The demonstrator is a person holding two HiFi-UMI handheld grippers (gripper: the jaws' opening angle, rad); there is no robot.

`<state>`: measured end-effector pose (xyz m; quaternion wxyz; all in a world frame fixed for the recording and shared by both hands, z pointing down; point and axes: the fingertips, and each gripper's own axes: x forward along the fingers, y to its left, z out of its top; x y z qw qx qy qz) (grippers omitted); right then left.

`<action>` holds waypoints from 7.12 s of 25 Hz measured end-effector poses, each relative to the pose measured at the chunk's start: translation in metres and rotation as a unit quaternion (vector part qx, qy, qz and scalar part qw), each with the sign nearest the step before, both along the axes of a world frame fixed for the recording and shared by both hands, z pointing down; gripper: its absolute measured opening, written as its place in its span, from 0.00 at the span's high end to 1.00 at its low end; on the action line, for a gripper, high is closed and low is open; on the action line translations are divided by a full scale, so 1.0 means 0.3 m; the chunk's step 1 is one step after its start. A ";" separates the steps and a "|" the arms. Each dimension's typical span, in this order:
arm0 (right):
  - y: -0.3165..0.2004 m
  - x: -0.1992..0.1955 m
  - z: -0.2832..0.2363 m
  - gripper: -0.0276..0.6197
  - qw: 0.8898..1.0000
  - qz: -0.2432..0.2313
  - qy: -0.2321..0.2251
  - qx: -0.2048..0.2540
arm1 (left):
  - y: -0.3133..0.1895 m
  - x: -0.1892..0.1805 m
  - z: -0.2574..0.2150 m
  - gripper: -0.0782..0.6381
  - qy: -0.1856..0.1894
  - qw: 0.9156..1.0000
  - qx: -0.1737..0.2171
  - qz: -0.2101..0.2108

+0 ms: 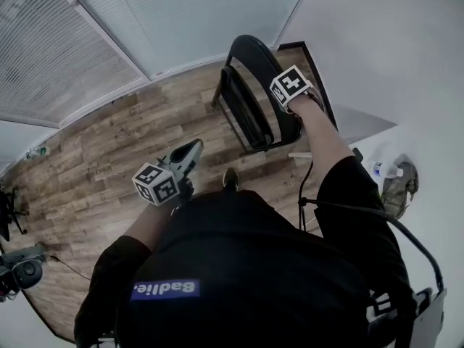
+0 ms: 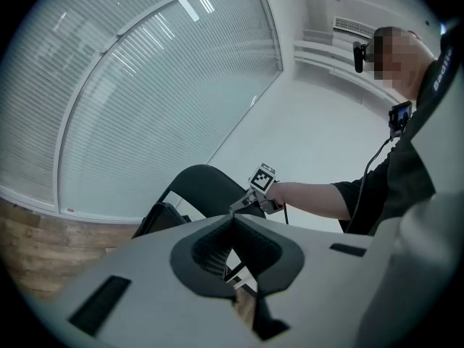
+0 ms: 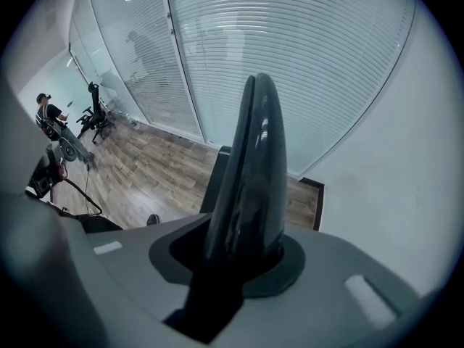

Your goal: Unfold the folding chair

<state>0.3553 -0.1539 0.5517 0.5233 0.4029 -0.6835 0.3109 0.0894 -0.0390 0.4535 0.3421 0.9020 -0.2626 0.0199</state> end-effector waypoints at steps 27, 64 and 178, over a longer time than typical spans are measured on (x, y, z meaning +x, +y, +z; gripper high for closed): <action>-0.031 0.042 0.018 0.80 1.000 -0.004 -0.015 -0.008 | -0.228 0.442 0.550 0.80 -0.015 0.979 -0.194 0.063; 0.013 -0.063 0.006 0.79 0.999 -0.027 -0.032 -0.004 | -0.331 0.781 0.971 0.49 -0.070 0.952 -0.296 0.043; 0.544 -0.921 -0.167 0.75 0.923 -0.046 -0.300 0.236 | 0.194 -0.607 -0.088 0.34 0.024 0.999 0.004 -0.034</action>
